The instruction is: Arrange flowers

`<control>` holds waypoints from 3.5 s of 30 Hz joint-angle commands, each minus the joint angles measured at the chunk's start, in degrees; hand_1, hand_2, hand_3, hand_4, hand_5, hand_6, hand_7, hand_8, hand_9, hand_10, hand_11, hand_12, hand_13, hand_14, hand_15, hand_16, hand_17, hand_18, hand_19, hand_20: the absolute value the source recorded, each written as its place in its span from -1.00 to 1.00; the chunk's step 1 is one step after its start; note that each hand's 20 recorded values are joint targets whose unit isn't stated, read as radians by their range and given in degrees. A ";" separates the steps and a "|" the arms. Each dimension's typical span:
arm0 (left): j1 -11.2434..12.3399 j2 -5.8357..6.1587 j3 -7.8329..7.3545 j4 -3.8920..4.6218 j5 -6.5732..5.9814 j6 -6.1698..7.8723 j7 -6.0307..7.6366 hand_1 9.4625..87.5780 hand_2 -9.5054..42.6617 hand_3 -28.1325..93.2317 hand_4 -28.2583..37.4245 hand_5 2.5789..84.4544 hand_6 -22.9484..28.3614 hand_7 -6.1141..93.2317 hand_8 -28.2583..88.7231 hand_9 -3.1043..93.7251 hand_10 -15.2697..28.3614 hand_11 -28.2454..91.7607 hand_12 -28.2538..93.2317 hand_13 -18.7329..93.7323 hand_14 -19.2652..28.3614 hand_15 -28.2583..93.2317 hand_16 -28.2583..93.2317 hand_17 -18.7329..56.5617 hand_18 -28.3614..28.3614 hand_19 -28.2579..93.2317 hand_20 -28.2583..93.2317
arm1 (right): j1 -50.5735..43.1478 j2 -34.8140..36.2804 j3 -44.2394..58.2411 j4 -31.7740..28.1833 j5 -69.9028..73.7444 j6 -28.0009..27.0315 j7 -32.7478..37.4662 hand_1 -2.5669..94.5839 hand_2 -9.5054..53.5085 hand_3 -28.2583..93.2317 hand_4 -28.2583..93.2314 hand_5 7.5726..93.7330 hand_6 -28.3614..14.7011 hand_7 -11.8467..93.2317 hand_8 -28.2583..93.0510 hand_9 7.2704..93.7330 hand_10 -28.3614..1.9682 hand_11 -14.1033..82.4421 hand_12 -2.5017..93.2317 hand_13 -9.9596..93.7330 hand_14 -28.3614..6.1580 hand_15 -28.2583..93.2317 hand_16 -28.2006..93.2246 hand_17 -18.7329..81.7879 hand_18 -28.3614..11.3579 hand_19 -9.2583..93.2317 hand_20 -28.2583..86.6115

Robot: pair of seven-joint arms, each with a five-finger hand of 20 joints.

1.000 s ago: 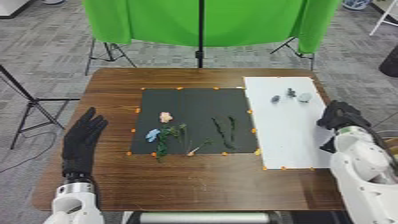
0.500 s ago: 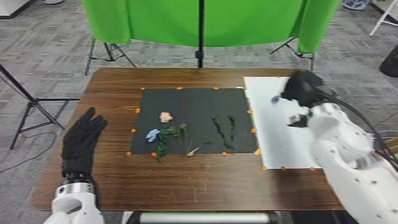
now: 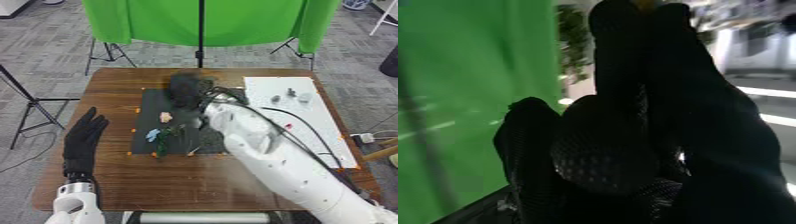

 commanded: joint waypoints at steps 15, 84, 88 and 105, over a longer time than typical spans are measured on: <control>-0.19 -0.17 0.88 0.84 0.32 -0.79 -1.06 -0.69 -0.61 0.58 -0.90 -0.06 0.05 -0.69 -0.60 -0.10 0.27 -0.28 -0.31 -0.02 0.42 -0.36 -0.47 -0.25 0.36 -0.50 -0.18 | -4.00 -2.95 3.07 6.51 -8.48 -3.60 -3.92 0.31 -1.00 0.32 -0.75 0.64 0.43 -0.32 -0.40 0.94 0.33 -0.37 -0.13 1.00 0.66 0.48 0.01 0.70 -0.07 1.00 0.55; -0.43 -0.38 -0.03 1.23 1.30 -3.47 0.09 -0.65 -0.78 0.60 -0.81 -0.09 0.02 -0.69 -0.59 -0.11 0.24 -0.30 -0.31 -0.03 0.42 -0.36 -0.46 -0.27 0.37 -0.50 -0.19 | -5.23 1.73 13.49 -3.27 1.81 -5.78 2.63 -0.16 -1.00 0.48 -0.82 0.30 0.47 -0.44 -0.70 0.72 0.16 -0.13 -0.43 0.95 0.62 0.47 0.03 0.64 -0.12 1.00 0.53; -0.16 0.19 -0.22 1.14 1.15 -3.26 0.14 -0.65 -0.78 0.60 -0.80 -0.08 0.02 -0.69 -0.59 -0.11 0.24 -0.30 -0.30 -0.03 0.42 -0.36 -0.46 -0.27 0.37 -0.50 -0.19 | -4.65 6.35 20.63 -4.43 4.74 1.87 9.97 -0.20 -1.00 0.49 -0.80 0.34 0.44 -0.45 -0.69 0.72 0.12 -0.14 -0.43 0.91 0.56 0.45 0.02 0.60 -0.16 1.00 0.51; 0.84 0.11 -0.47 0.56 1.30 -3.72 -0.04 -0.65 -0.77 0.59 -0.80 -0.08 0.02 -0.69 -0.59 -0.11 0.25 -0.30 -0.30 -0.03 0.41 -0.36 -0.46 -0.27 0.37 -0.50 -0.19 | -4.35 3.03 30.97 13.26 -10.78 -14.20 13.45 -0.26 -1.00 0.45 -0.73 0.29 0.40 -0.51 -0.67 0.71 0.01 -0.22 -0.44 0.91 0.48 0.45 0.01 0.60 -0.19 1.00 0.50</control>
